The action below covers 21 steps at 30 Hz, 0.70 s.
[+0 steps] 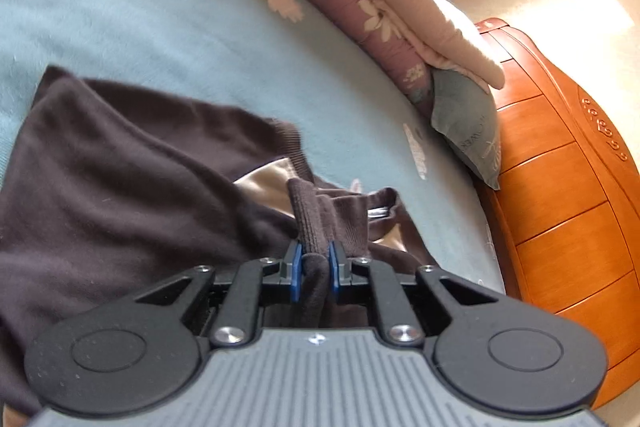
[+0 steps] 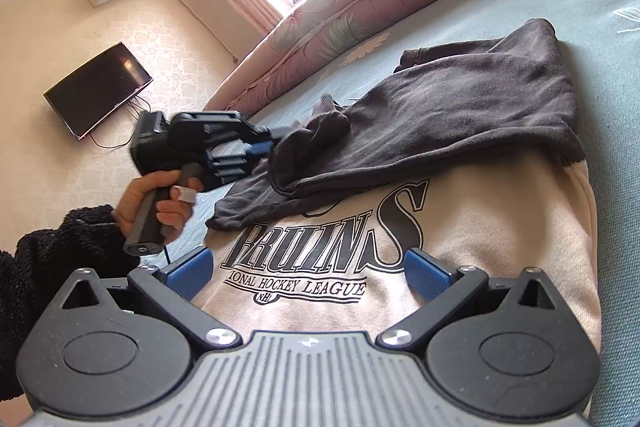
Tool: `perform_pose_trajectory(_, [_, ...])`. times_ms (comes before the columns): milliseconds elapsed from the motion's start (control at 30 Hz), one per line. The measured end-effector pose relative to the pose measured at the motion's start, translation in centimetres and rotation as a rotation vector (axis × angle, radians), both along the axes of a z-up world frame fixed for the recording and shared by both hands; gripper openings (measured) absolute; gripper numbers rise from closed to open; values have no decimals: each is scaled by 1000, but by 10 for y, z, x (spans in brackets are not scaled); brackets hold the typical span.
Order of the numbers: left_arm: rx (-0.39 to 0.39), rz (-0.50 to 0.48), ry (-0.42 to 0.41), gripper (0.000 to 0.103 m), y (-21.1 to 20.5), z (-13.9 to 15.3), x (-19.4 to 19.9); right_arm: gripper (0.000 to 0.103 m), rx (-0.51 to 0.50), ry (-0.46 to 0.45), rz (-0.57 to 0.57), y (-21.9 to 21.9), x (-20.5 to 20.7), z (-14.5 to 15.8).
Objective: Fold clothes
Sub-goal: 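Straighten the cuff on the chest and open the left gripper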
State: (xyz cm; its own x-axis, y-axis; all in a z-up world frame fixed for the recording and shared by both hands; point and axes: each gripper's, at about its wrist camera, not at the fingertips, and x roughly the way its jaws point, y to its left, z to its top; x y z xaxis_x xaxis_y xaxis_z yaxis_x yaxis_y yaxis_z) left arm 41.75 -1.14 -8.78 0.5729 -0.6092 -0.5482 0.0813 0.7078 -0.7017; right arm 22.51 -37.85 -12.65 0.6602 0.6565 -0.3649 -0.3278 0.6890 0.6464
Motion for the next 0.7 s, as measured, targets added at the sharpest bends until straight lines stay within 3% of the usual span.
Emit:
perform_pose_trajectory(200, [35,95,-56,12,14,20,-24,103,-1,-1,1,0,0,0])
perform_pose_trajectory(467, [52,234,-11,12,40,9,-63,103,-4,-3,2,0,0,1])
perform_pose_trajectory(600, [-18,347,24,13,50,-4,-77,103,-4,-3,2,-1,1,1])
perform_pose_trajectory(700, [-81,392,101,22,56,-18,-82,103,-8,-4,3,-1,0,1])
